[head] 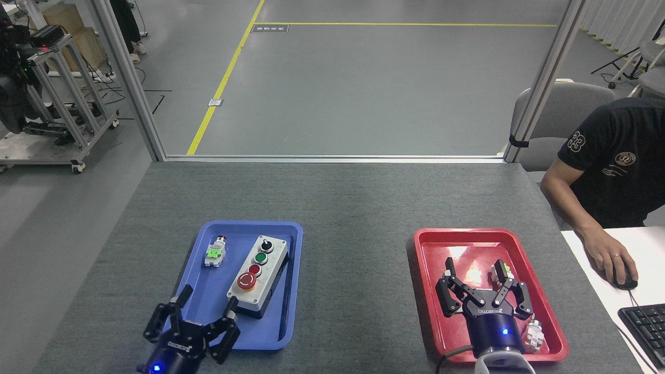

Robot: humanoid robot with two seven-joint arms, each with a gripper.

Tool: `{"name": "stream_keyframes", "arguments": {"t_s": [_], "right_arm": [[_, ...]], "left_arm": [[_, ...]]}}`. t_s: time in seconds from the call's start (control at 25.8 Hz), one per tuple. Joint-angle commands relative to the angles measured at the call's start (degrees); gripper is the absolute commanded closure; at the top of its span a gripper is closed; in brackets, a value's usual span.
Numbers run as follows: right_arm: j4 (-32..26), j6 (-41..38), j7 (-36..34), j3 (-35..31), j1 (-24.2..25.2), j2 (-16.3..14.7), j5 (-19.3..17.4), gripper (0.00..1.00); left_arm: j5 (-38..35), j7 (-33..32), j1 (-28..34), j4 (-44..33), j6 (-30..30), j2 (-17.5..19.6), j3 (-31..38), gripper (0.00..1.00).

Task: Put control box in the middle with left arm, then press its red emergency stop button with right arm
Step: 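Move the left gripper forward to the grey control box in the blue tray, then close the left gripper on the near end of the control box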

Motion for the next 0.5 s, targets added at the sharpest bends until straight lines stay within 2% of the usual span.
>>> {"name": "stream_keyframes", "arguments": {"t_s": [0.0, 0.12, 0.47], "right_arm": [[0.0, 0.0, 0.0, 0.0, 0.0, -0.2, 0.0, 0.00], [0.0, 0.0, 0.0, 0.0, 0.1, -0.2, 0.0, 0.00], [0.0, 0.0, 0.0, 0.0, 0.1, -0.2, 0.0, 0.00]], "left_arm": [[-3.9, 0.4, -2.1, 3.1, 3.1, -0.7, -4.2, 0.01], [-6.3, 0.1, -4.7, 7.3, 5.7, -0.9, -6.8, 0.01], [-6.5, 0.0, -14.1, 23.1, 7.7, -1.1, -7.1, 0.01]]}}
